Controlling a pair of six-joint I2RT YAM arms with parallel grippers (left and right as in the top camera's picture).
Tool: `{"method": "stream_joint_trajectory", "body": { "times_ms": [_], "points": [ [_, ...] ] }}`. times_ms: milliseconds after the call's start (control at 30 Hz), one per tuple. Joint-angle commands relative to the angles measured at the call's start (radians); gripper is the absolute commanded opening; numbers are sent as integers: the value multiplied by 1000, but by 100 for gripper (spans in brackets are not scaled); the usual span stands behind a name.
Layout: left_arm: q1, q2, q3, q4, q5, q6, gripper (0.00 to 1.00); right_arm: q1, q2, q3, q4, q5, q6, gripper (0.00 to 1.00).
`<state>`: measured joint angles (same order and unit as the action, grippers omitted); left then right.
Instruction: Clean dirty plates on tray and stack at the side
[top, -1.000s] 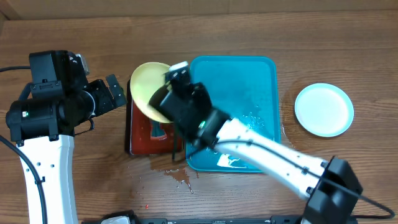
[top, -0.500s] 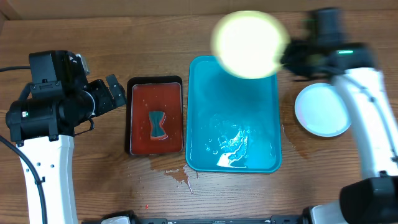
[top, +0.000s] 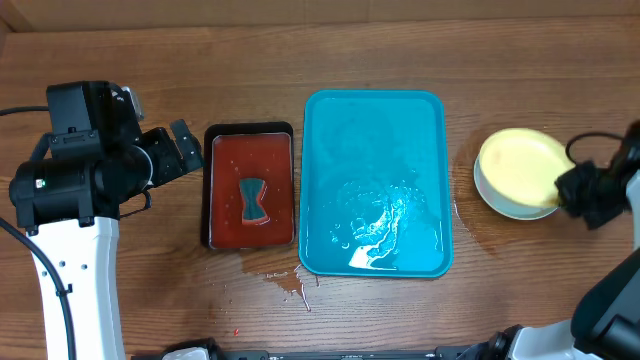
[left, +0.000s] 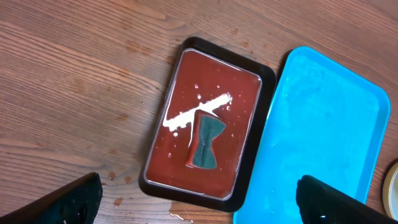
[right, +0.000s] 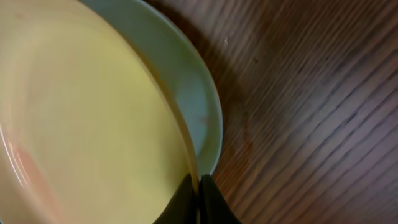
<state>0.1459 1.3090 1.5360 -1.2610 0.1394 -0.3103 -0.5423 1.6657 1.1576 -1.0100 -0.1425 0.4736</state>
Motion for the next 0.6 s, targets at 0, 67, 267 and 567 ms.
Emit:
{"method": "stream_joint_trajectory", "body": {
  "times_ms": [0,67,267,567],
  "points": [
    [5,-13,15,1,8,19,100,-1,0,-24,39,-76,-37,13],
    [5,-13,15,2,7,19,100,8,-5,-18,35,-76,-37,38],
    [5,-13,15,1,7,19,100,55,-106,49,-59,-116,-58,54],
    [5,-13,15,1,7,19,100,336,-429,63,-103,-540,-378,56]
  ]
}}
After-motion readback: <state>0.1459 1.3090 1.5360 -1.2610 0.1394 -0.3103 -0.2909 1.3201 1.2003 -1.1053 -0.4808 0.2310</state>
